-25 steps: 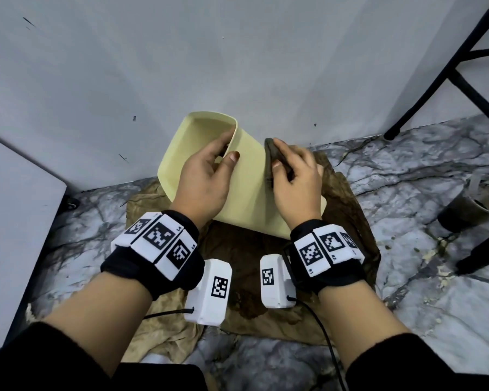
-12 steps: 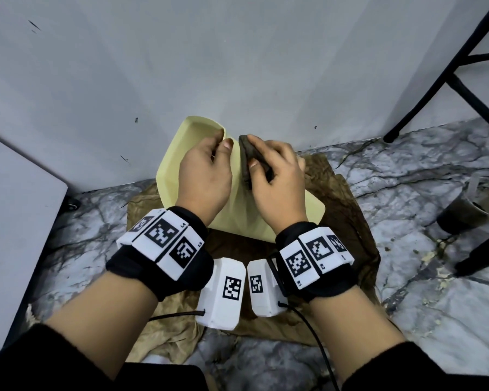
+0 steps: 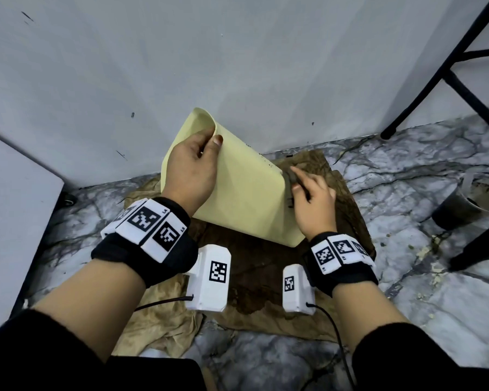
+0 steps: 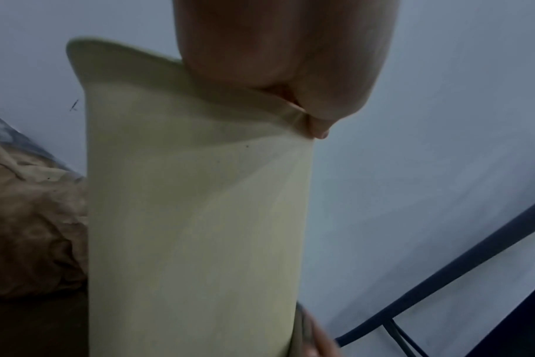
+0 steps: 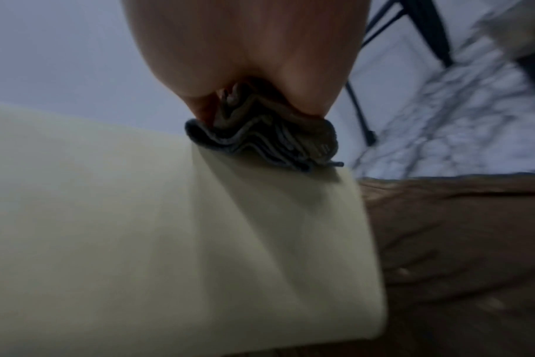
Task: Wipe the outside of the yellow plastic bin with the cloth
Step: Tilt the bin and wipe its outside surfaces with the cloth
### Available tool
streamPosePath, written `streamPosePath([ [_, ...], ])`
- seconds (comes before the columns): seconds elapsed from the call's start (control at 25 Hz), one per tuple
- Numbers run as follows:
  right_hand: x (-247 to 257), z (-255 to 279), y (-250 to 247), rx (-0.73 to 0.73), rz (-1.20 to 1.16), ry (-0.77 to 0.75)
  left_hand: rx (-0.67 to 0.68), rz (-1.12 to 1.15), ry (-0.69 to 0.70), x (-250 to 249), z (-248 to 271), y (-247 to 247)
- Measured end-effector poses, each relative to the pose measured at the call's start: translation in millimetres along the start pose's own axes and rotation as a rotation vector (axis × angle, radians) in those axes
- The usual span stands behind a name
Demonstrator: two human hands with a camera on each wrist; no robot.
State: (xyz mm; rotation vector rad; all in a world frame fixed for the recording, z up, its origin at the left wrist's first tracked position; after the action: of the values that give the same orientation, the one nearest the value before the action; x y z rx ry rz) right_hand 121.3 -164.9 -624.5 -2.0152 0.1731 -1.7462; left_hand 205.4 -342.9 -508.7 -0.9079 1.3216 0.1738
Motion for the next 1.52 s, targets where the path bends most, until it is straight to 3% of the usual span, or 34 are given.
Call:
streamPosePath([
  [0.16, -42.8, 5.4, -14.8, 0.015, -0.036, 0.251, 0.015, -0.017, 0.016, -4.6, 1.3, 4.1],
  [0.28, -36.2, 1.3, -14.4, 0.018, -0.042, 0.273, 0.022, -0.026, 0.013, -4.7, 0.8, 5.9],
  [0.44, 8.1, -1.4, -1.3, 0.017, -0.058, 0.134, 0.018, -0.014, -0.002, -2.1, -1.6, 1.4],
  [0.68, 103.0, -2.5, 23.3, 0.049, -0.120, -0.231, 0.030, 0.016, 0.049, -6.5, 0.7, 7.2],
  [0.88, 104.7, 4.5, 19.1, -0.023, -0.161, -0.322, 0.069, 0.041, 0.052, -7.4, 4.0, 10.4],
  [1.24, -20.1, 2.6, -3.9, -0.018, -0.070, 0.120, 0.007, -0.023, -0.003, -2.4, -0.2, -2.4],
  [1.36, -36.8, 4.5, -7.2, -0.029, -0.116, 0.190, 0.083, -0.012, -0.011, -7.8, 2.0, 4.4],
  [1.52, -37.1, 5.6, -8.8, -0.032, -0.135, 0.200, 0.296, -0.005, -0.103, -3.8, -1.0, 10.1],
])
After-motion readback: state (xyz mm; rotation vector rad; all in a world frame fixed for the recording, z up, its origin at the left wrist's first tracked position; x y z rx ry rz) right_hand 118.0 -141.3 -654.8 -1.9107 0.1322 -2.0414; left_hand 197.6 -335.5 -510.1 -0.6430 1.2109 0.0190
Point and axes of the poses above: each hand's wrist, its own z-axis away from the middle knuckle, its own y-axis out of the palm, x = y × z, the point moved 6 cm from there along -z, towards the middle knuckle, and after that the axes turned 3 degrees about -y, right-handed, at the moved point
